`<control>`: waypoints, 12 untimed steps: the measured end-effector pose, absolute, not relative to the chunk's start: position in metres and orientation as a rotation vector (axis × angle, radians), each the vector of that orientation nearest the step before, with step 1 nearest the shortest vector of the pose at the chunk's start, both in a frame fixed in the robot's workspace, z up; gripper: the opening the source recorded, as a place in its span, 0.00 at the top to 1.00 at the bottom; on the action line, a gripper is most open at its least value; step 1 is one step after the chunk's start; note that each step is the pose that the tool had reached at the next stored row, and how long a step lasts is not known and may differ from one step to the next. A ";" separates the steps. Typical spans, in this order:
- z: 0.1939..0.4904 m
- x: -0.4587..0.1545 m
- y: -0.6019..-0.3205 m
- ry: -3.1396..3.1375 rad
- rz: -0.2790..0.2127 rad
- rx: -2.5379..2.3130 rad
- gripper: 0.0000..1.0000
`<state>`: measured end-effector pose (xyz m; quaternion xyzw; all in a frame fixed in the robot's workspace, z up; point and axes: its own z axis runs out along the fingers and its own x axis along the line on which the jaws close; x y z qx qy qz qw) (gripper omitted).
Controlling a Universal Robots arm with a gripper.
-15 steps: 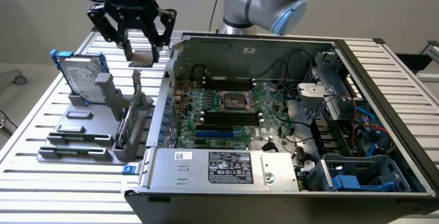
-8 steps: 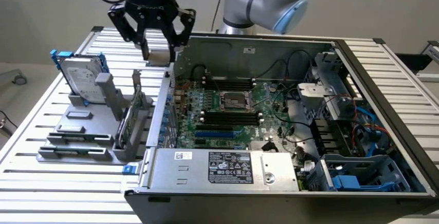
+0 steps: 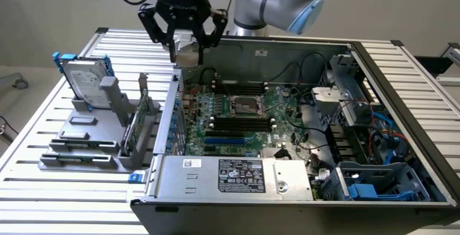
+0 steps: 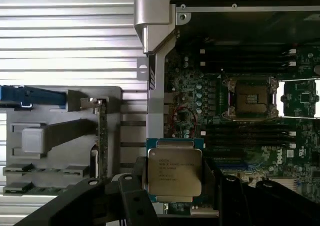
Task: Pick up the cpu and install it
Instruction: 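Pick up the cpu and move it towards the insertion slot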
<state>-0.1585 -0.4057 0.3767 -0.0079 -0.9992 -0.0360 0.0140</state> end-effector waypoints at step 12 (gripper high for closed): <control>0.359 -0.106 -0.380 -3.109 -0.112 -0.025 0.45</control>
